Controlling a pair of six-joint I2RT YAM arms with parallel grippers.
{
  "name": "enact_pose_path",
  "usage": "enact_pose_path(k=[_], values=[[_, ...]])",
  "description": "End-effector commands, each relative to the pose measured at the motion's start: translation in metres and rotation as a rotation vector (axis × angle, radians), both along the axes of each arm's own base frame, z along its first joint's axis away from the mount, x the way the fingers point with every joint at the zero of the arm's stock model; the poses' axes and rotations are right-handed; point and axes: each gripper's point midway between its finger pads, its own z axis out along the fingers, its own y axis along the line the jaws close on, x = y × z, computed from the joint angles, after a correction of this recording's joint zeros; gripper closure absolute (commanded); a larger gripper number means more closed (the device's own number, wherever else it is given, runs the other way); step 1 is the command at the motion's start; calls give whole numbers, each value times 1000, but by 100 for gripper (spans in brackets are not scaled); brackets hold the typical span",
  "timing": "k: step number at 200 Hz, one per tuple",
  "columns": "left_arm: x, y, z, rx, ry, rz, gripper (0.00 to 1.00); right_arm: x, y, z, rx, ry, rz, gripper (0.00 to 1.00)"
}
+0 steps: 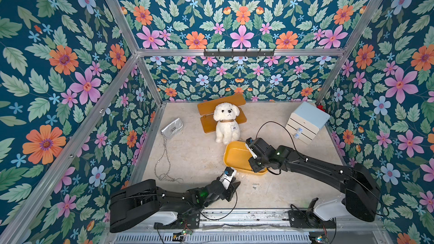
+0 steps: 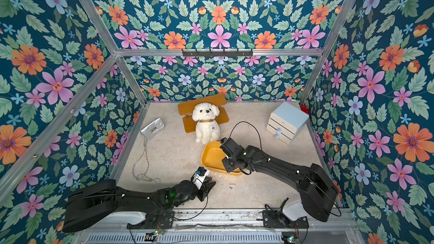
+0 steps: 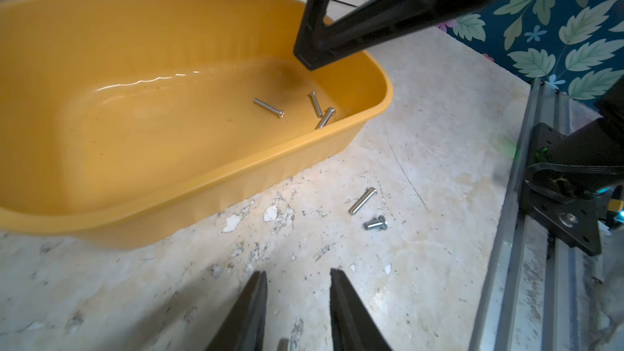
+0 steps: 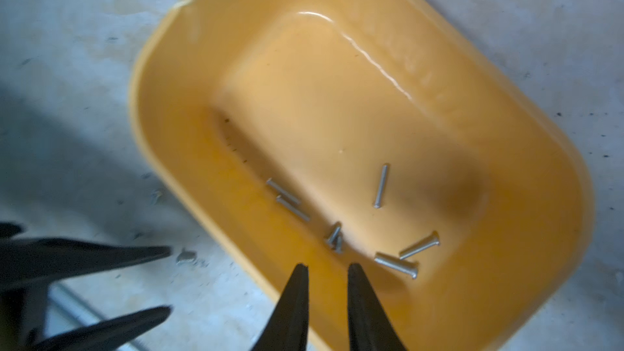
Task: Put the screws on the desktop into the storage box
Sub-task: Place the screw in the storage box, then pick up the screw from the center of the board.
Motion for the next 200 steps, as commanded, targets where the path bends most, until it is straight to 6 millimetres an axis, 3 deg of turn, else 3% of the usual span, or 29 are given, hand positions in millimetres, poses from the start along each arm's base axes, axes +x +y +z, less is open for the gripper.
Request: enact_pose_path(k=[1, 30, 70, 105, 200], values=[[2, -7, 3, -17, -11, -6, 63, -36, -5, -5, -9, 98, 47, 75], [1, -16, 4, -22, -5, -25, 63, -74, -7, -18, -40, 161, 92, 75], [3, -19, -2, -6, 4, -21, 63, -100, -10, -37, -83, 167, 97, 68], [4, -15, -5, 9, 3, -6, 63, -98, -22, -61, -147, 153, 51, 67], [4, -11, -8, 26, 3, 2, 62, -89, -21, -93, -215, 139, 10, 66]])
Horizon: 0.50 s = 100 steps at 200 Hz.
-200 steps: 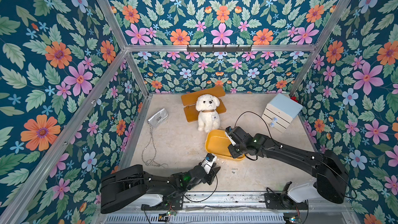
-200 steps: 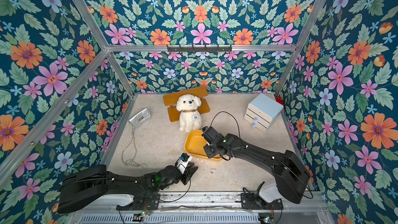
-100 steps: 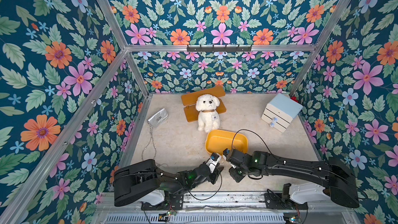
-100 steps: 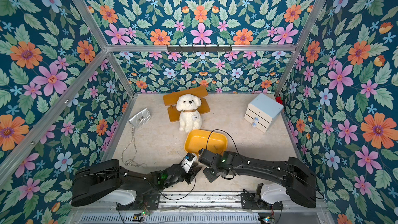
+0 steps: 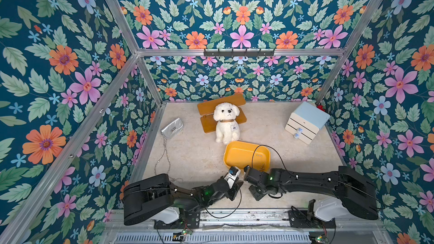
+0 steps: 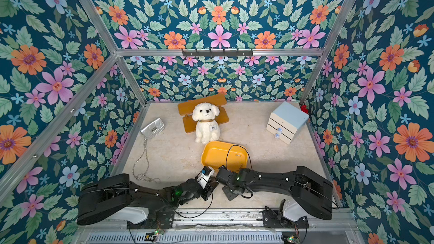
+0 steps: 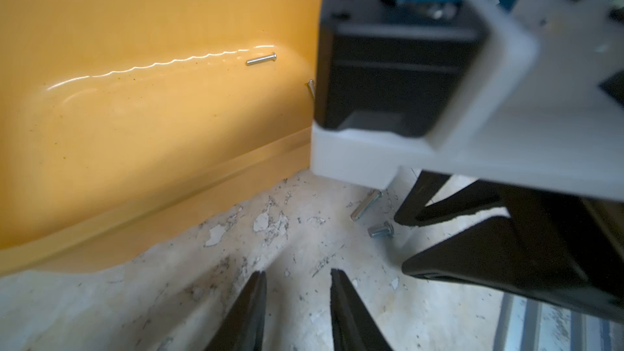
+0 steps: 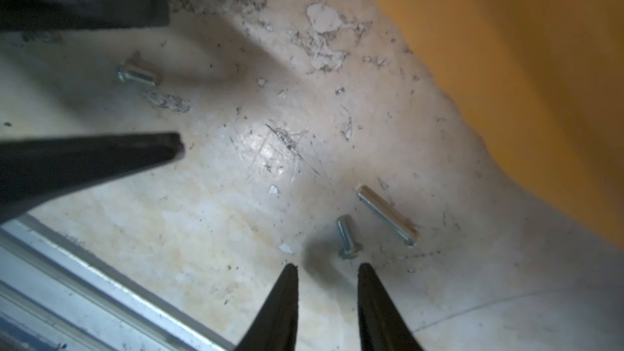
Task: Put the screws on the desktop into the storage box
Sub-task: Pick up the screw from the center of the board.
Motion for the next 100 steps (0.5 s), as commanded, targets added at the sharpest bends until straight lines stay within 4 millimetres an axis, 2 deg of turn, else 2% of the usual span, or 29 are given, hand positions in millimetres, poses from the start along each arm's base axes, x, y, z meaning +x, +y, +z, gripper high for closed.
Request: enact_pose_path(k=[1, 61, 100], values=[[1, 0, 2, -6, -8, 7, 62, 8, -1, -2, -18, -35, -31, 66], [1, 1, 0, -2, -11, 6, 62, 10, -1, -8, -52, -32, -28, 68], [0, 1, 0, -6, -9, 3, 62, 8, -1, -9, -59, -18, -29, 77]])
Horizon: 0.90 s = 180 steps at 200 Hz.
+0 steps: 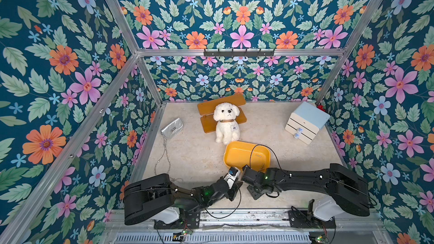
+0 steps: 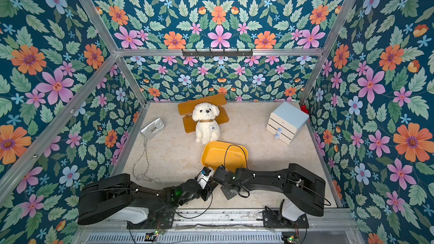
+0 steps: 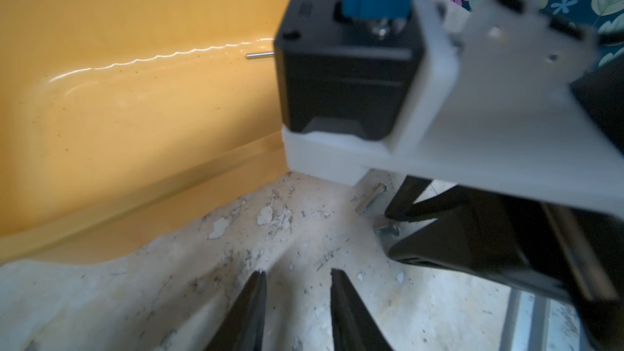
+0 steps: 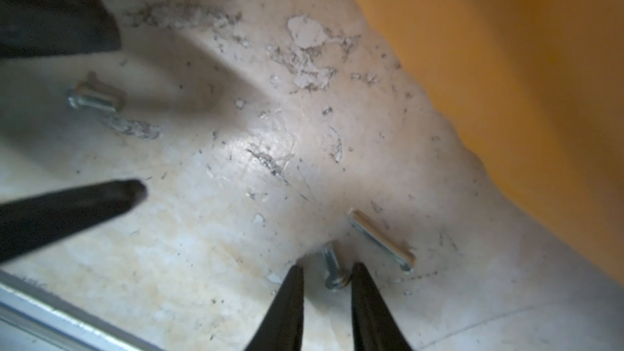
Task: Put the screws on the desktop into the storage box
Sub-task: Pick up the screw from the center of the board, then place the screw in the storage box.
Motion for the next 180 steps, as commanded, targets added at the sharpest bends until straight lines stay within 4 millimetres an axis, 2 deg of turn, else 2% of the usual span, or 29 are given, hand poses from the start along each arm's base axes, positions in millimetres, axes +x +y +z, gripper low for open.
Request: enact_pose_path(k=[1, 69, 117, 133, 152, 180], values=[[1, -1, 4, -17, -11, 1, 62, 1, -3, -2, -16, -2, -6, 77], [0, 4, 8, -27, -17, 5, 62, 3, -3, 5, -8, -21, -6, 86], [-2, 3, 7, -26, -10, -4, 62, 16, 4, 42, 51, -90, 8, 87], [-2, 3, 7, -26, -10, -7, 62, 27, 5, 57, 71, -121, 2, 87], [-2, 2, 8, -30, -9, -10, 62, 49, 5, 73, 97, -151, -23, 87], [-4, 0, 7, -32, -4, -24, 62, 87, 0, 79, 119, -156, -80, 88]])
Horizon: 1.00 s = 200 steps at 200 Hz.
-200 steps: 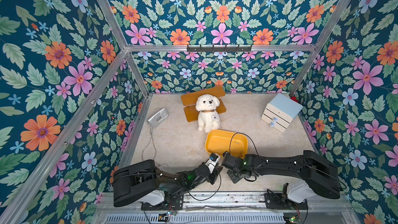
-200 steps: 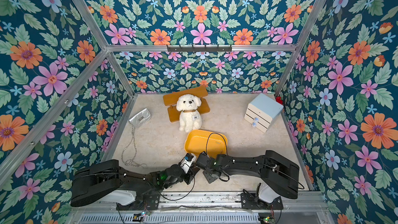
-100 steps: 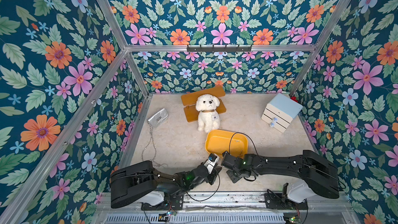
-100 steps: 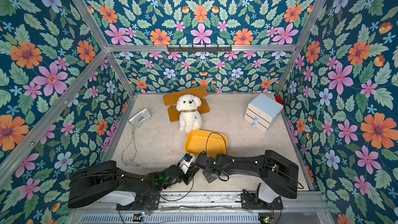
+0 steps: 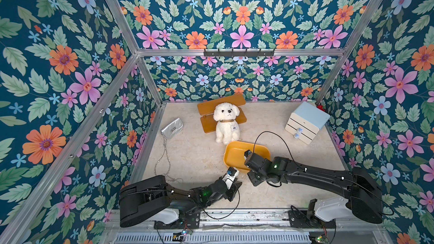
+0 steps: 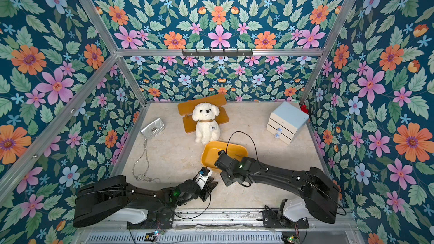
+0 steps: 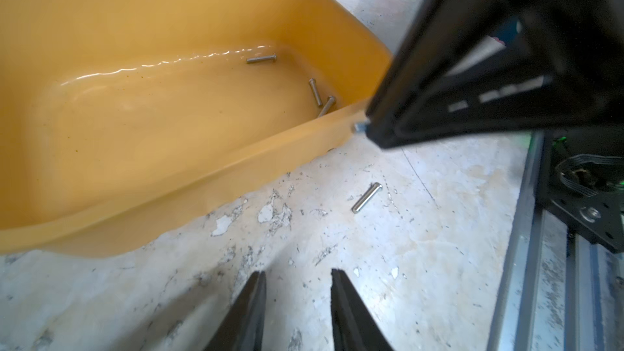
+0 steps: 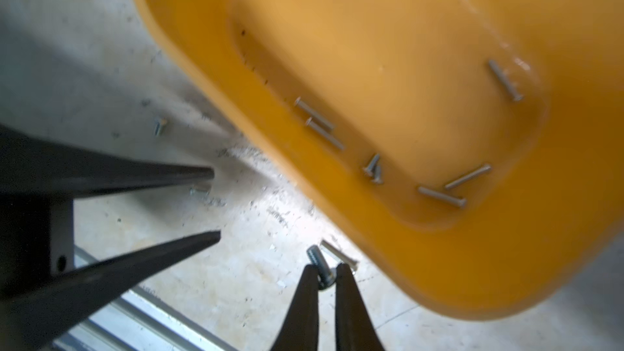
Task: Put the screws on the desktop into the storage box
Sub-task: Place the screw in the storage box, then pick up the screw from the center of the board.
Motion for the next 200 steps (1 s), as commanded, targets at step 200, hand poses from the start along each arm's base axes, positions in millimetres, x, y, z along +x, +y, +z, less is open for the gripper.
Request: enact_pose_path(k=[200], values=[[3, 7, 6, -7, -22, 24, 61, -51, -30, -31, -10, 142, 88, 70]])
